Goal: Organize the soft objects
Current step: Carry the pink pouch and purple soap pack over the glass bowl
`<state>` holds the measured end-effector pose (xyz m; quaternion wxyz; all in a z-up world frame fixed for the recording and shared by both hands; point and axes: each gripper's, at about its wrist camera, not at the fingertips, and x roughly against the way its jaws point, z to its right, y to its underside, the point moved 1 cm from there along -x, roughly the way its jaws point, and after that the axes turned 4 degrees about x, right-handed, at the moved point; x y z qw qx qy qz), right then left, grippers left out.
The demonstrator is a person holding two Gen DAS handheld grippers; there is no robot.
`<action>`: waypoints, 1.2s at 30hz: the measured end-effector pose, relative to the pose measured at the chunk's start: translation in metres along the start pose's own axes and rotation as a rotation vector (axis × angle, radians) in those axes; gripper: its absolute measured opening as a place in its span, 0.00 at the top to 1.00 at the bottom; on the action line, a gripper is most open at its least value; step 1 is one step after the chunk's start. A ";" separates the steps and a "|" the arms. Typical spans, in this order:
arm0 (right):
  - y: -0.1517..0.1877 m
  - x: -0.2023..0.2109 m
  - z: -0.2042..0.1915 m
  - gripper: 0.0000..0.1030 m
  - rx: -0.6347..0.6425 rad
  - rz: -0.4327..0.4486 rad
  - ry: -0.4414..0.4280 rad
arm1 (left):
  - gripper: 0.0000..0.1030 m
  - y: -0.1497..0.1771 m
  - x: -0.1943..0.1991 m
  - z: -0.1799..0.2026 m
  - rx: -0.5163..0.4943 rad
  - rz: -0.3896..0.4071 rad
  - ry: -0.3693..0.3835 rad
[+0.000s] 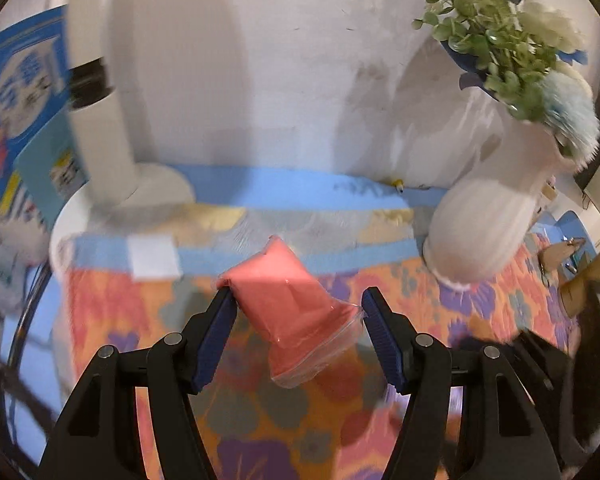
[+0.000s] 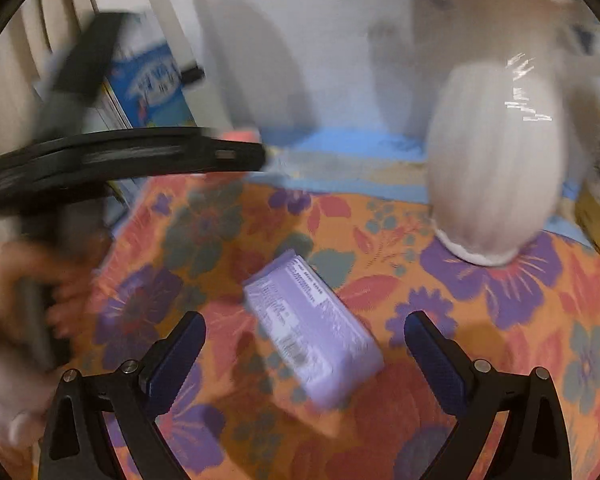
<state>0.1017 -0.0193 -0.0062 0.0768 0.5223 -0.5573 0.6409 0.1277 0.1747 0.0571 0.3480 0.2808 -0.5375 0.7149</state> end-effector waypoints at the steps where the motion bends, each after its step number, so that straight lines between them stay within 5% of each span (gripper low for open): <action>1: -0.001 -0.009 -0.001 0.19 0.030 -0.029 0.023 | 0.40 0.006 -0.002 0.000 0.010 -0.002 0.001; 3: 0.001 -0.015 -0.007 0.28 0.107 -0.023 0.094 | 0.39 0.018 -0.004 0.000 0.035 -0.005 0.006; 5: 0.004 -0.012 -0.011 0.50 0.119 -0.005 0.096 | 0.39 0.032 0.001 -0.002 0.058 -0.004 0.010; 7: 0.012 -0.004 -0.009 0.57 0.076 0.022 0.083 | 0.39 0.046 0.002 0.000 0.074 -0.010 0.022; 15: 0.043 0.031 0.005 0.60 -0.066 0.068 0.066 | 0.39 0.077 0.005 0.031 0.043 -0.034 0.010; 24: 0.076 0.084 0.012 0.60 -0.068 0.112 0.113 | 0.39 0.091 0.028 0.099 -0.011 -0.017 0.046; 36: 0.107 0.261 0.094 0.60 -0.207 0.313 0.220 | 0.39 0.097 0.057 0.268 -0.242 0.018 0.240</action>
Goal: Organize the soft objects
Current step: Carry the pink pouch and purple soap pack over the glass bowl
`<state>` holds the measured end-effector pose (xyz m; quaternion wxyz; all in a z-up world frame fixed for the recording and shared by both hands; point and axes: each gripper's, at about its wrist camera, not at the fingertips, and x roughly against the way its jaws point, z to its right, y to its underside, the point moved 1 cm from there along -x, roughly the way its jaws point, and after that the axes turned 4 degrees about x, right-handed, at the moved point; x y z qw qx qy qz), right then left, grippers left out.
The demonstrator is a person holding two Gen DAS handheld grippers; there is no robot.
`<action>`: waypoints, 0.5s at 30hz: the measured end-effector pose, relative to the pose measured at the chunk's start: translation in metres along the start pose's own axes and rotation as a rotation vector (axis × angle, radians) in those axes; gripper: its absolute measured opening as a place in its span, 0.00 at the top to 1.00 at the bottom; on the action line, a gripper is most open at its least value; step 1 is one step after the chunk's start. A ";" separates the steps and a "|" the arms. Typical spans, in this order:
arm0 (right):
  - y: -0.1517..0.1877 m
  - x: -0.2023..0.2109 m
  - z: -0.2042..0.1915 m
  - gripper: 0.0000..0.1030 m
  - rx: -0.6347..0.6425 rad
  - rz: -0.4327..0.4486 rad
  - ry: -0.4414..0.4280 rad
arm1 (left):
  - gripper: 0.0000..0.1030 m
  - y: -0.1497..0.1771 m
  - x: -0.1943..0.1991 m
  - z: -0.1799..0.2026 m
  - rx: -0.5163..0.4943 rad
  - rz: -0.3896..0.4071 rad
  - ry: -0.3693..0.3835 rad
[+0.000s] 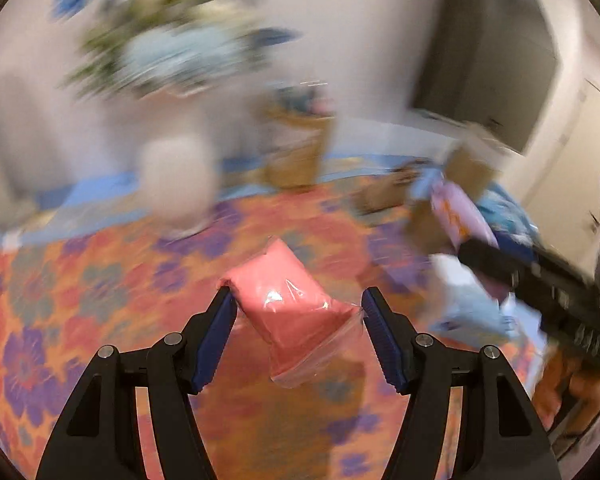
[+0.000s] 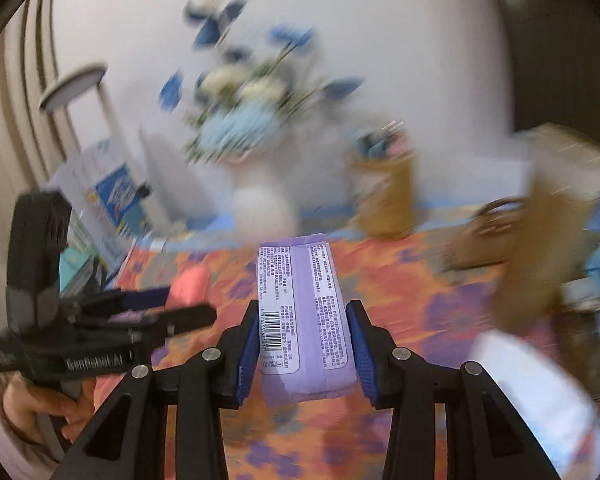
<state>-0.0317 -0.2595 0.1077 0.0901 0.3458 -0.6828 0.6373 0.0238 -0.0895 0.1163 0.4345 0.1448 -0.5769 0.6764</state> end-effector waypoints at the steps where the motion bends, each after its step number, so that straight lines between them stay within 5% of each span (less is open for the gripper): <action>1: -0.006 0.017 0.016 0.60 -0.018 0.026 0.018 | 0.39 -0.004 -0.002 0.018 -0.027 0.007 0.027; 10: -0.022 0.105 0.145 0.60 -0.155 0.115 0.240 | 0.39 -0.029 -0.045 0.179 -0.270 0.035 0.218; 15: -0.017 0.135 0.221 0.60 -0.286 0.118 0.377 | 0.39 -0.041 -0.079 0.236 -0.320 0.055 0.234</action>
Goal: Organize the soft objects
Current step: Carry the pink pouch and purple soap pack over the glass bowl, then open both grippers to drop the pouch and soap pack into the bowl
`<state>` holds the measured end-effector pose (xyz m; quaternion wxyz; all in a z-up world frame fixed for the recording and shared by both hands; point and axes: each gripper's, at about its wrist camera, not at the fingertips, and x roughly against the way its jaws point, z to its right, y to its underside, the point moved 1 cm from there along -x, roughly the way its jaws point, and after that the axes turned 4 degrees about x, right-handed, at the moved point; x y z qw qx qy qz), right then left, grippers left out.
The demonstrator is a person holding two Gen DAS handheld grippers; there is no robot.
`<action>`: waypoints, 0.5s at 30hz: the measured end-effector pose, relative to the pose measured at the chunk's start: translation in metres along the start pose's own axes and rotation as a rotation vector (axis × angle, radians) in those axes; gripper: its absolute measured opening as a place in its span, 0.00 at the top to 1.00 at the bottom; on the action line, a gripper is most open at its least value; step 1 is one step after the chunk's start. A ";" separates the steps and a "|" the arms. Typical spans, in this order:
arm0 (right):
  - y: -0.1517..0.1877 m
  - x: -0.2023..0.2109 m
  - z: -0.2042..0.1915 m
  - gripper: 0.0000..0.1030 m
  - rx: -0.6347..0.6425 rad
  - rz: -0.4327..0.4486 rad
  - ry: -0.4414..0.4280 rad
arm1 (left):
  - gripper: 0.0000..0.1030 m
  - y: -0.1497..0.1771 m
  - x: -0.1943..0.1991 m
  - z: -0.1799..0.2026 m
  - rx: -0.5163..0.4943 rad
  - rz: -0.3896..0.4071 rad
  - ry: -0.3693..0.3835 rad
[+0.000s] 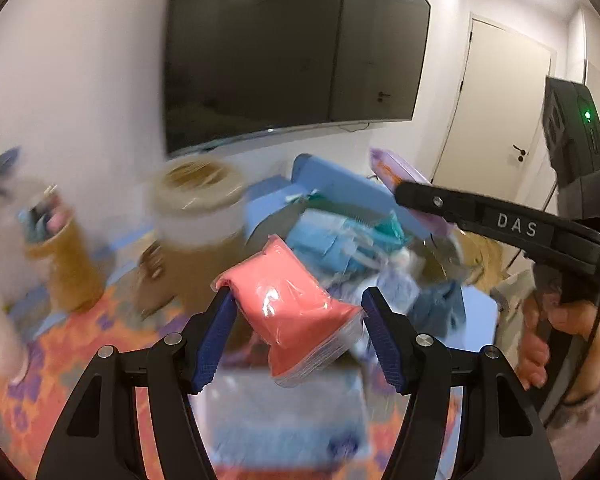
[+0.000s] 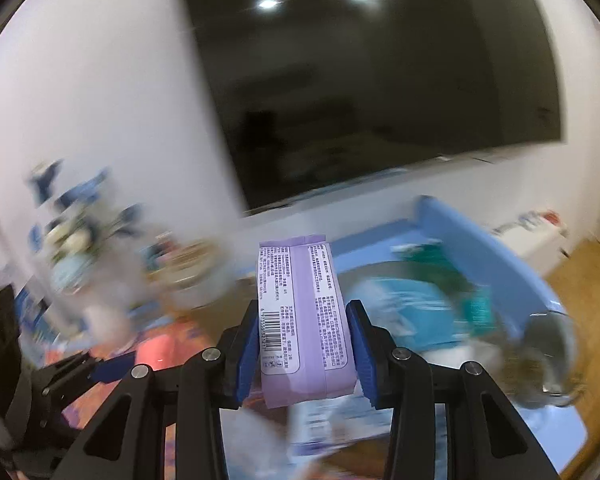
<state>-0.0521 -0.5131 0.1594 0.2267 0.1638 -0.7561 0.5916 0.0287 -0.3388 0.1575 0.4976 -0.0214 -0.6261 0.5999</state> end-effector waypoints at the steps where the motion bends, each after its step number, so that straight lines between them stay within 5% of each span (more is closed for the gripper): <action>1: -0.001 -0.002 0.016 0.60 -0.031 -0.007 0.033 | 0.39 -0.004 -0.011 0.007 -0.010 0.002 -0.006; 7: 0.007 -0.025 0.082 0.60 -0.179 -0.082 0.167 | 0.38 -0.018 -0.065 0.033 -0.008 -0.028 0.062; 9: 0.015 -0.034 0.097 0.59 -0.224 -0.106 0.189 | 0.30 -0.019 -0.072 0.038 -0.020 -0.028 0.065; 11: 0.022 -0.044 0.109 0.39 -0.271 -0.150 0.193 | 0.23 -0.019 -0.079 0.044 -0.033 -0.045 0.043; 15: 0.029 -0.038 0.118 0.33 -0.304 -0.146 0.198 | 0.10 -0.016 -0.081 0.048 -0.027 -0.095 0.074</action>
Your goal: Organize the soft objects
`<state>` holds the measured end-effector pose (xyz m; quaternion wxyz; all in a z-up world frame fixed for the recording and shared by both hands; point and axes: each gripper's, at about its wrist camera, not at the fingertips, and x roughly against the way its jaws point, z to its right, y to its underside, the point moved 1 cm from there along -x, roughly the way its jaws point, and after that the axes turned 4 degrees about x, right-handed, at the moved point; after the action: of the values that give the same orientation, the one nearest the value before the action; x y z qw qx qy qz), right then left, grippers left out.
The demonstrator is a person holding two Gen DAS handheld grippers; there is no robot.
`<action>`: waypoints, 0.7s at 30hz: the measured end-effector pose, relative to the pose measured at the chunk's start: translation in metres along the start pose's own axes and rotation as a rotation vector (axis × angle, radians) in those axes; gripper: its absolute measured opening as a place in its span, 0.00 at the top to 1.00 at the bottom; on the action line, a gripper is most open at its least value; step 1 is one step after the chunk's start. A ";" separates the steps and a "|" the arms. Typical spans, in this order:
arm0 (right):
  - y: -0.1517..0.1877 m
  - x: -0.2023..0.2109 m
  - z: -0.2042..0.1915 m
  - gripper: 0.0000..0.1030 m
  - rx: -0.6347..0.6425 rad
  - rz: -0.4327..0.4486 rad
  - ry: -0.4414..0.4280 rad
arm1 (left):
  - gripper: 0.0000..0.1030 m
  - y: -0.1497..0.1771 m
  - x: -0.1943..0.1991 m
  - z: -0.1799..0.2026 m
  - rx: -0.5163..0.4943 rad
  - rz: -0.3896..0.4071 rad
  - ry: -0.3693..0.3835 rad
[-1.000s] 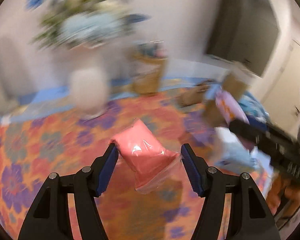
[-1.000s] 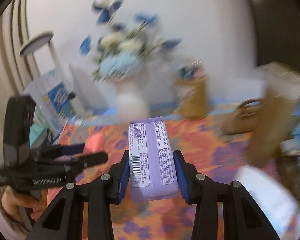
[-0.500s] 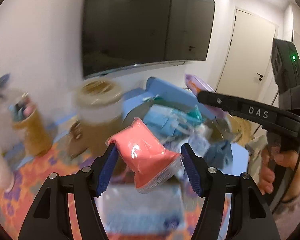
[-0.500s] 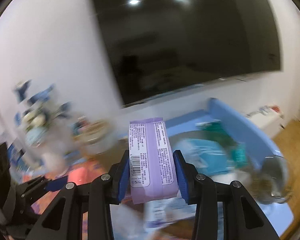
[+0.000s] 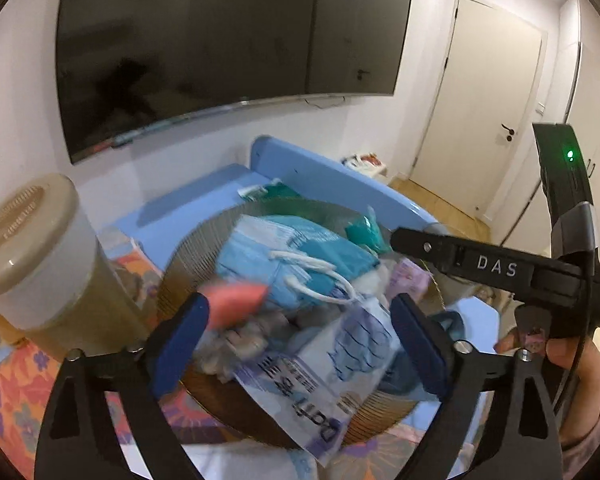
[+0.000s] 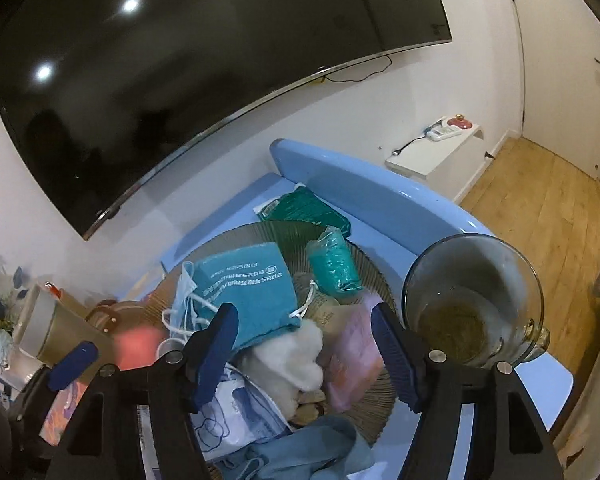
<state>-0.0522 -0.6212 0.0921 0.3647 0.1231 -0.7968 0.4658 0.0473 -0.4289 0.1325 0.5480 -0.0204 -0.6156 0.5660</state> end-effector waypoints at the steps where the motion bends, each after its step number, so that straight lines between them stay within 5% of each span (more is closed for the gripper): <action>1: 0.000 0.004 0.000 0.31 0.003 0.000 -0.001 | 0.10 0.001 0.003 0.001 0.001 0.006 -0.001; 8: 0.002 0.044 -0.027 0.29 0.047 0.062 -0.037 | 0.09 0.008 0.072 0.005 0.008 0.049 0.022; 10: 0.004 0.059 -0.044 0.26 0.076 0.078 -0.070 | 0.00 0.012 0.110 -0.007 0.026 0.082 0.041; 14: 0.013 0.096 -0.087 0.12 0.169 0.132 -0.134 | 0.00 0.020 0.176 -0.045 0.071 0.173 -0.126; 21: 0.051 0.117 -0.179 0.00 0.281 0.144 -0.253 | 0.00 0.076 0.244 -0.139 0.282 0.188 -0.410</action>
<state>-0.0790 -0.4281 0.1939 0.2069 0.1731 -0.7701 0.5780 0.0016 -0.1504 0.2033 0.3544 0.1143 -0.6242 0.6868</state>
